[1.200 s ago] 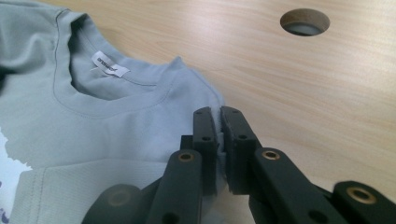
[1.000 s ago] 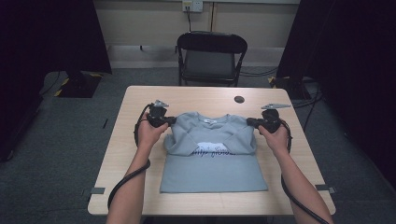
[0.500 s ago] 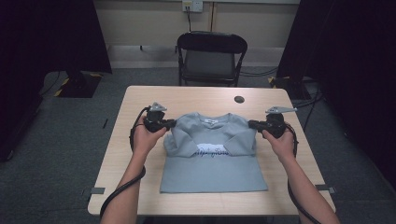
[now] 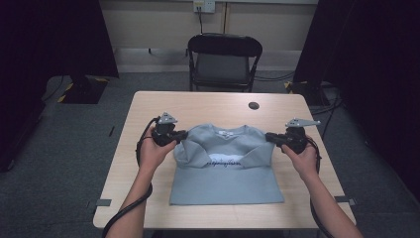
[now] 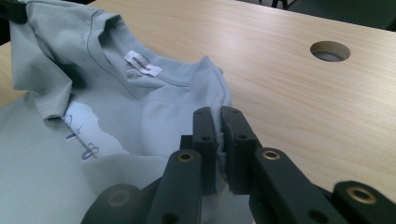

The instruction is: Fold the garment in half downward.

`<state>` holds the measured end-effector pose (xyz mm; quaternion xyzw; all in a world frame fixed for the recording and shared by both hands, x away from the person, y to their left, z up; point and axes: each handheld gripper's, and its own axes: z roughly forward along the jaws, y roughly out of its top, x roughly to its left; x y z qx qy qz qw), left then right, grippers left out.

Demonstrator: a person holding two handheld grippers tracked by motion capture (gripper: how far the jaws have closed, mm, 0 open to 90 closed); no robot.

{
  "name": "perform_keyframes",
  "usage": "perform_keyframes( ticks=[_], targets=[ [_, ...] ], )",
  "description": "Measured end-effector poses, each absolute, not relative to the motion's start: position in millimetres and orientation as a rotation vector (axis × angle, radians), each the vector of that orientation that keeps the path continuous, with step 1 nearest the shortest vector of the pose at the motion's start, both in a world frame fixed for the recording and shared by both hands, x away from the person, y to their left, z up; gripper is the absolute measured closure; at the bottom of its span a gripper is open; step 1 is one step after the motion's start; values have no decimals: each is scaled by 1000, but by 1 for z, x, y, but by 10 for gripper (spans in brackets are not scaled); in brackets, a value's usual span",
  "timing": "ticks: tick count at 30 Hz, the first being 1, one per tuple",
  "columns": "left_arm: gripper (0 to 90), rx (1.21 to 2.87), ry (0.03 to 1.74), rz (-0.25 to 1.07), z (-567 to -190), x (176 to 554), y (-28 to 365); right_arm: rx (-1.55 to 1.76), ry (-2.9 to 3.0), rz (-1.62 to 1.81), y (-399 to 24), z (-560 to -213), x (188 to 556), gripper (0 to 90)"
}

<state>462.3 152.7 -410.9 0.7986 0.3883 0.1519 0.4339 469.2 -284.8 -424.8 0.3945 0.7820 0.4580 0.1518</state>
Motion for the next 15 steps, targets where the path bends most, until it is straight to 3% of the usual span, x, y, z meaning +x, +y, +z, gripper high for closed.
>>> perform_keyframes(
  ticks=[15],
  targets=[
    [861, 2005, 924, 332, -413, 436, 155, 1061, 2271, 1336, -290, -426, 439, 846]
  ],
)
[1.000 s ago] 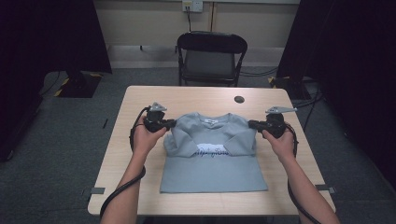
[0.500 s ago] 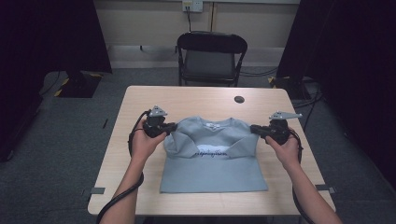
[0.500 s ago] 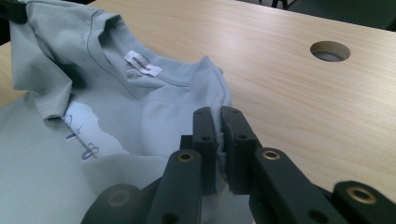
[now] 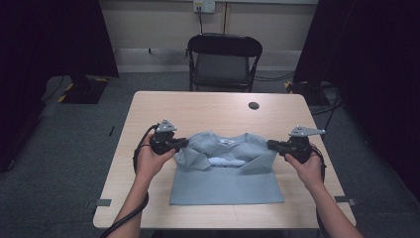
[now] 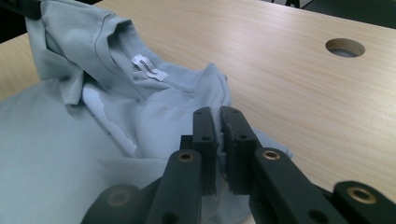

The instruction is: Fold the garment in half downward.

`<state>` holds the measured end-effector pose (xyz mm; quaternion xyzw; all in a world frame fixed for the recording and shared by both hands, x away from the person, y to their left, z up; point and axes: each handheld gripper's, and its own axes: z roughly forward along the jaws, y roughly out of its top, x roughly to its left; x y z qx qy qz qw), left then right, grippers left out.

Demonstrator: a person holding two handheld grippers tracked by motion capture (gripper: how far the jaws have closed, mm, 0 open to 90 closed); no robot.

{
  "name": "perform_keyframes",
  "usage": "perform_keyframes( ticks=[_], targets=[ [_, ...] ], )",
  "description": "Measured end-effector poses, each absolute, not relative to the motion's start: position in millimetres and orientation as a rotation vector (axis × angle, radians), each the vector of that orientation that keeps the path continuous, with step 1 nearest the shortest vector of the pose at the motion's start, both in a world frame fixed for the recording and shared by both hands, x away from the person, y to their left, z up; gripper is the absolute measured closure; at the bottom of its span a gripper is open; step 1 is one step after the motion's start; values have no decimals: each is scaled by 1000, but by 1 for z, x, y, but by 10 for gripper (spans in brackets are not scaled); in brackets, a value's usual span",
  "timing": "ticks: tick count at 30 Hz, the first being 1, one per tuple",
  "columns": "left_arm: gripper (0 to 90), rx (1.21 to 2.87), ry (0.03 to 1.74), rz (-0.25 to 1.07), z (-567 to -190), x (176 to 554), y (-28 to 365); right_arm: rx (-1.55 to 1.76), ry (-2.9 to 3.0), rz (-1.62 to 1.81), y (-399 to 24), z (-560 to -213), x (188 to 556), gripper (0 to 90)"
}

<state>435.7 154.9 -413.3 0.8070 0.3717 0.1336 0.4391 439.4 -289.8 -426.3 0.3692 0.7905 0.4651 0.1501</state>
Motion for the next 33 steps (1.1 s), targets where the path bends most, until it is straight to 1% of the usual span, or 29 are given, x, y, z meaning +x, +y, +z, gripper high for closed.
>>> perform_keyframes(
  ticks=[9, 17, 23, 33],
  targets=[
    [861, 2019, 901, 307, -426, 408, 156, 1044, 2278, 1375, -295, -442, 416, 844],
    [860, 2029, 919, 271, -439, 394, 160, 1043, 2276, 1386, -300, -450, 403, 841],
    [860, 2072, 917, 238, -453, 383, 159, 1017, 2315, 1369, -298, -457, 392, 841],
    [857, 2117, 912, 210, -476, 368, 156, 1040, 2366, 1340, -300, -479, 379, 841]
  ],
)
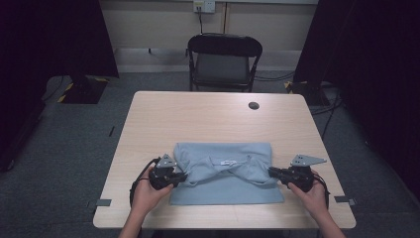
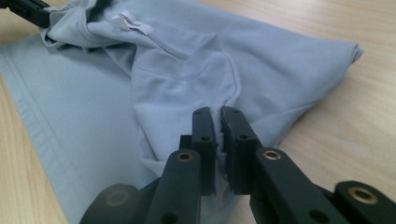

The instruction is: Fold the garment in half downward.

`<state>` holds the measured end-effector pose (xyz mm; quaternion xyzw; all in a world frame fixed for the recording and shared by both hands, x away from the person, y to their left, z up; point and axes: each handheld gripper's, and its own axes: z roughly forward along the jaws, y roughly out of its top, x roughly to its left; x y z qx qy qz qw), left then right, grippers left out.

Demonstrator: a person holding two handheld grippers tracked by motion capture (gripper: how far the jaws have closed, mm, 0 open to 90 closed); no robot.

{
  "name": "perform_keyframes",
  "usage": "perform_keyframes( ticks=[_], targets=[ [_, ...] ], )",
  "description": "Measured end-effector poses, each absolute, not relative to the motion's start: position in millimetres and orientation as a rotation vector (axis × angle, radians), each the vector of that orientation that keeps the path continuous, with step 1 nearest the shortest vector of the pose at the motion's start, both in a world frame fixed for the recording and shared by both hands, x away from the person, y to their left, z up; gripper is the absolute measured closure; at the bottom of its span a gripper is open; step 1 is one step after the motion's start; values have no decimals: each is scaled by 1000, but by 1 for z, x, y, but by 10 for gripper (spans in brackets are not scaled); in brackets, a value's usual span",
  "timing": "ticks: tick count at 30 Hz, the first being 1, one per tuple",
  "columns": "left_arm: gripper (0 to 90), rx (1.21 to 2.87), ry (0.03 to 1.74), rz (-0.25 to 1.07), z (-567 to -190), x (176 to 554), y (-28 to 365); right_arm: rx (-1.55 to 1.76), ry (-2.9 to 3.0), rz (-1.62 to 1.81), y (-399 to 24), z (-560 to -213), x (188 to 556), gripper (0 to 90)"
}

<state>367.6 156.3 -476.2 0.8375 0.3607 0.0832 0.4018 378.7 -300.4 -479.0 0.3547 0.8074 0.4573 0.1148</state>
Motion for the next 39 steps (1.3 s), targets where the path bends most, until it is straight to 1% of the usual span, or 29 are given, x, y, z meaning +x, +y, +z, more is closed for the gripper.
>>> perform_keyframes(
  ticks=[6, 7, 9, 10, 11, 12, 13, 15, 17, 20, 24, 33, 39],
  targets=[
    [855, 2107, 909, 210, -479, 362, 158, 1044, 2392, 1323, -301, -488, 372, 831],
    [853, 2102, 909, 213, -480, 361, 158, 1041, 2395, 1319, -300, -489, 372, 816],
    [831, 2101, 898, 224, -480, 361, 158, 1053, 2383, 1314, -300, -489, 371, 758],
    [766, 2094, 895, 242, -481, 361, 157, 1059, 2380, 1316, -300, -489, 371, 719],
    [652, 2091, 881, 266, -481, 362, 157, 1063, 2373, 1312, -300, -488, 372, 669],
    [508, 2083, 874, 275, -482, 364, 157, 1074, 2368, 1295, -300, -487, 372, 615],
    [423, 2070, 873, 285, -482, 364, 155, 1077, 2366, 1284, -299, -486, 373, 579],
    [344, 2051, 870, 274, -483, 365, 151, 1077, 2362, 1274, -296, -486, 374, 497],
    [294, 2049, 869, 265, -485, 366, 147, 1077, 2383, 1244, -292, -487, 374, 448],
    [291, 2091, 862, 269, -490, 366, 142, 1065, 2406, 1210, -286, -490, 375, 405],
    [284, 2136, 859, 301, -498, 368, 142, 1050, 2422, 1185, -281, -492, 377, 380],
    [284, 2140, 859, 342, -499, 375, 143, 1021, 2432, 1106, -269, -493, 385, 365],
    [284, 2138, 865, 354, -499, 387, 145, 1038, 2417, 1103, -266, -493, 397, 363]
  ],
)
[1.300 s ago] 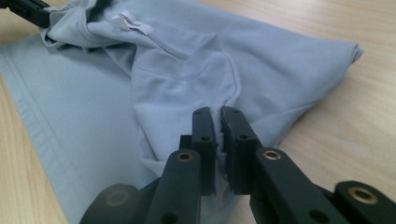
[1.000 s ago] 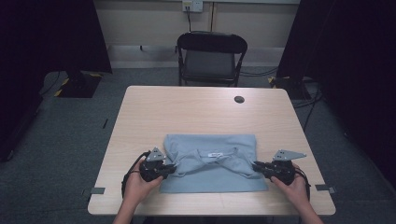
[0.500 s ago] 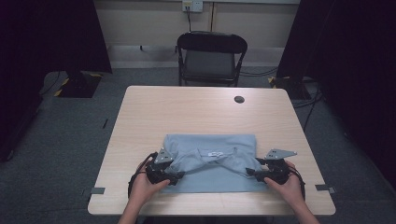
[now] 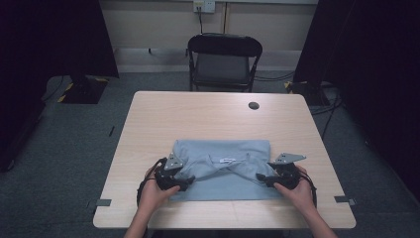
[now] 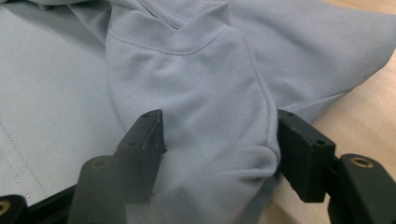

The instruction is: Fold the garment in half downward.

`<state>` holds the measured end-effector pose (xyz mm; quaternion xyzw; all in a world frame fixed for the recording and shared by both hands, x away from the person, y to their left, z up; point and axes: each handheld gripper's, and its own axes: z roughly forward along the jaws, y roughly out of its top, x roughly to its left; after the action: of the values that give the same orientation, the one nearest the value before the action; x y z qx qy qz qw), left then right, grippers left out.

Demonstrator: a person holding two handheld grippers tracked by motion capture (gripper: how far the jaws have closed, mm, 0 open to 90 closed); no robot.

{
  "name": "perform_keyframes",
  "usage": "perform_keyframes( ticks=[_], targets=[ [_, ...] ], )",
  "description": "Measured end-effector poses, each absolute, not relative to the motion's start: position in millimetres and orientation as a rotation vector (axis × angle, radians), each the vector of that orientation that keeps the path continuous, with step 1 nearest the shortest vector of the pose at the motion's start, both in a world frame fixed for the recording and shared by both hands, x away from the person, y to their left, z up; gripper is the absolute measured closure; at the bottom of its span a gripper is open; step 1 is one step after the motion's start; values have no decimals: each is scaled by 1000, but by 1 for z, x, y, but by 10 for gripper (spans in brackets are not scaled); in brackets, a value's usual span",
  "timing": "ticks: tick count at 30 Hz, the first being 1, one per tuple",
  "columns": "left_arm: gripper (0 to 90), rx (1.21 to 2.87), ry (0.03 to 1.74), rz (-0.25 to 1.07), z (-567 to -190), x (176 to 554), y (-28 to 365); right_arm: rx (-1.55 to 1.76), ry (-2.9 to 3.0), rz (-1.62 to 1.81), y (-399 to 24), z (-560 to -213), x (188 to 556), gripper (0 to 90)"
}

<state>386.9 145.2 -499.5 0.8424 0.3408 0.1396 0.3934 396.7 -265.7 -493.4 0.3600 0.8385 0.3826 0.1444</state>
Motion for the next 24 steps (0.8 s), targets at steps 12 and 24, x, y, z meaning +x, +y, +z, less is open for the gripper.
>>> perform_keyframes(
  ticks=[12, 24],
  targets=[
    [265, 2109, 927, 341, -493, 411, 149, 1068, 2386, 1106, -257, -490, 423, 317],
    [426, 2010, 907, 312, -475, 416, 146, 1102, 2350, 1170, -256, -480, 436, 470]
  ],
)
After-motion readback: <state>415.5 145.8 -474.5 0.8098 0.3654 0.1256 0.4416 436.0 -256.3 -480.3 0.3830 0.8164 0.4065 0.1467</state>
